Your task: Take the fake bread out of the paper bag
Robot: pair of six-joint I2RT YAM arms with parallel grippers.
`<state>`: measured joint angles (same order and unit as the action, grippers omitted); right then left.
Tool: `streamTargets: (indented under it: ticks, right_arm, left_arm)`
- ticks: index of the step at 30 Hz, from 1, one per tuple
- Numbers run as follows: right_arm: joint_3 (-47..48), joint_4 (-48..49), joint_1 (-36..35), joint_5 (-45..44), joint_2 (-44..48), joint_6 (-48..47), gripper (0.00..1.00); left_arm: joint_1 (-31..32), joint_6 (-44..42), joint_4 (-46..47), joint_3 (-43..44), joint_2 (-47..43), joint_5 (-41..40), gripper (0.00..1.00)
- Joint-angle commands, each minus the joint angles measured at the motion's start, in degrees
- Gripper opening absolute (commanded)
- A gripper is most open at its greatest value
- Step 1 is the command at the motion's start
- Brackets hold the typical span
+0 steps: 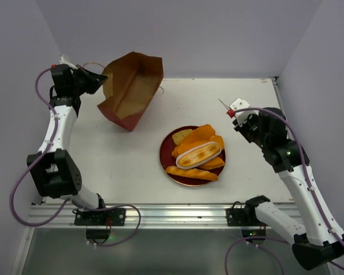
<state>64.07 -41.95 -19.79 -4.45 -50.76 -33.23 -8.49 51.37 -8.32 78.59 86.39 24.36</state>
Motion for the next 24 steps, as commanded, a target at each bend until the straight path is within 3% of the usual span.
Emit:
streamTargets:
  ticks: [1,6,9,10,13,17,24]
  right_arm:
    - [2.4,4.4,3.5,4.2,-0.4,3.8,0.08]
    - [0.7,5.0,7.6,6.9,-1.7,5.1,0.08]
    - [-0.4,5.5,11.3,10.4,-4.4,7.7,0.08]
    - [-0.4,5.6,13.7,12.0,-5.4,8.5,0.07]
    - [-0.4,6.2,17.8,16.7,-9.8,12.4,0.06]
    - [-0.3,9.0,21.4,17.5,-14.2,17.4,0.04]
    - [-0.1,14.6,23.3,15.6,-20.0,25.8,0.00]
  left_arm:
    - [-4.9,14.2,5.8,-0.4,6.8,5.1,0.00]
    - [-6.6,12.0,6.4,3.0,15.6,5.7,0.00]
    - [-7.2,10.0,6.2,5.8,18.0,7.2,0.15]
    - [-7.2,9.2,5.9,6.6,18.2,7.0,0.29]
    - [-7.3,4.4,3.5,9.7,18.6,7.1,0.56]
    - [-7.5,-2.7,0.6,13.3,17.5,7.1,0.76]
    - [-7.6,-7.9,1.4,13.6,14.3,9.4,0.79]
